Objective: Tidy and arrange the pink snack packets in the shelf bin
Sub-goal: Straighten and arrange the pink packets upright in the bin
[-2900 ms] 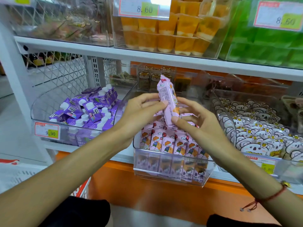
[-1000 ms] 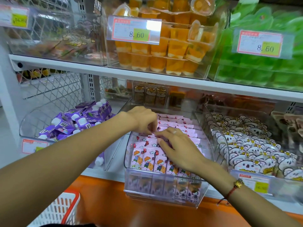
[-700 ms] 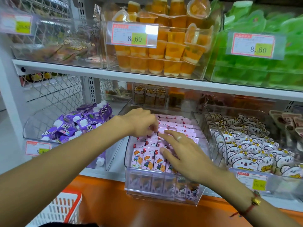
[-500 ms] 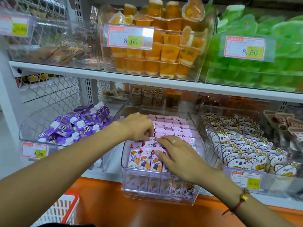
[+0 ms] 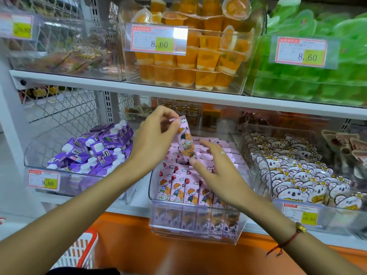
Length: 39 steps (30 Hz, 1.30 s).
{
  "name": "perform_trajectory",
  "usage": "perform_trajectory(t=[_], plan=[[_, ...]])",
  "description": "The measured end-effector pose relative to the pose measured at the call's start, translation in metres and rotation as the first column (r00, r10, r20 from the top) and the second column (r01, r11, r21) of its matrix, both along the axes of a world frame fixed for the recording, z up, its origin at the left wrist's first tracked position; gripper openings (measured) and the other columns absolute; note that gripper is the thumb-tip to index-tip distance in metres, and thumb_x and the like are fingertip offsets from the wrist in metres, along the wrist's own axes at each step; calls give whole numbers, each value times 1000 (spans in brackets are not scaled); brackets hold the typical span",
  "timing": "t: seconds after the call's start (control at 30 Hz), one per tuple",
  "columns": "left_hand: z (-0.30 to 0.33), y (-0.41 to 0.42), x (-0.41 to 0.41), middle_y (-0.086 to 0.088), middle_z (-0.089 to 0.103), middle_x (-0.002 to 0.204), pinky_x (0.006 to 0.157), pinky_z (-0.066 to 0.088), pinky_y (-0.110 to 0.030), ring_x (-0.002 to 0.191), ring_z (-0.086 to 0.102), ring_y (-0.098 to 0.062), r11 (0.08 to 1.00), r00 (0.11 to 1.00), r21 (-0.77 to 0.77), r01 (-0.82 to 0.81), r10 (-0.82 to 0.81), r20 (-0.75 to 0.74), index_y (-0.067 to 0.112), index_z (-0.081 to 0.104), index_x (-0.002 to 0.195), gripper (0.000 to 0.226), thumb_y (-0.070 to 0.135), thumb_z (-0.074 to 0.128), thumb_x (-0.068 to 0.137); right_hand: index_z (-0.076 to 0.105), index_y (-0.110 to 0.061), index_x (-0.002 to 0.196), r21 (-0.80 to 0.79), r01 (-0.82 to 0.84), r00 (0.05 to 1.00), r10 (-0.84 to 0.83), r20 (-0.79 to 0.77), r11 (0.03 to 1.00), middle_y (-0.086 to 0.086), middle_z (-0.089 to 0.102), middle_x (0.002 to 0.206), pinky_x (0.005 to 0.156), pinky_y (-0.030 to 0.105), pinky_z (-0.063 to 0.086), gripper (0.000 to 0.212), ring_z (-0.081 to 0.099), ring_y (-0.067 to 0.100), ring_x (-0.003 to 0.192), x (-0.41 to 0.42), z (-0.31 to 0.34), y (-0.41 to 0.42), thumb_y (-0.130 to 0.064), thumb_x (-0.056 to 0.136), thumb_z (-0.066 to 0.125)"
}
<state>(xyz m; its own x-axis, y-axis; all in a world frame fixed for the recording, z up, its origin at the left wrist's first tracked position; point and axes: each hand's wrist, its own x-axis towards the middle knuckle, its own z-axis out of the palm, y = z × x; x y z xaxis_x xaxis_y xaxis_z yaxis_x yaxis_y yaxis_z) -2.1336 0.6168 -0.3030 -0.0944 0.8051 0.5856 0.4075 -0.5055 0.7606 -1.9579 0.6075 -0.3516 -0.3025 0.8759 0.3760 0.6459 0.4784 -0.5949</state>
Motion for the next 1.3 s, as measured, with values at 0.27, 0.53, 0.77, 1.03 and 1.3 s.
perform_trajectory(t=[0.27, 0.53, 0.77, 1.03, 1.3], plan=[[-19, -27, 12, 10, 68, 108, 86, 53, -26, 96, 65, 0, 989, 974, -13, 148, -144, 177, 22, 60, 111, 18, 21, 60, 93, 60, -22, 117, -56, -102, 878, 64, -474, 993, -9, 66, 104, 74, 12, 50, 26, 64, -4, 88, -16, 23, -14, -21, 91, 64], [-36, -32, 14, 19, 62, 110, 77, 54, -23, 96, 60, 1, 978, 988, -140, 155, -151, 40, 30, 58, 109, 30, 25, 72, 83, 63, -9, 114, -356, -208, 667, -134, -733, 911, 5, 72, 105, 65, 15, 52, 29, 70, 9, 85, -16, 23, -9, -18, 87, 67], [-38, -31, 15, 19, 63, 103, 66, 53, -19, 87, 60, 0, 983, 989, -109, 151, -150, 13, 30, 60, 107, 39, 18, 80, 75, 62, -9, 116, -339, -180, 661, -142, -737, 923, 9, 71, 109, 74, 22, 57, 35, 70, 19, 96, -14, 22, -9, -18, 84, 71], [-44, -28, 17, 17, 61, 120, 100, 46, -33, 113, 55, 0, 978, 980, -119, 170, -181, -87, 28, 55, 122, 33, 14, 60, 93, 60, -15, 120, -284, -228, 690, -52, -722, 931, -4, 70, 107, 85, 20, 53, 27, 67, 5, 97, -8, 25, -8, -24, 95, 56], [-43, -28, 17, 21, 59, 111, 85, 49, -27, 102, 56, 1, 999, 969, 23, 42, -35, -243, 33, 55, 114, 41, 32, 76, 78, 64, -12, 100, -140, -12, 708, -91, -701, 990, 2, 71, 96, 76, 19, 55, 26, 69, 11, 88, -10, 19, -8, -22, 79, 75]])
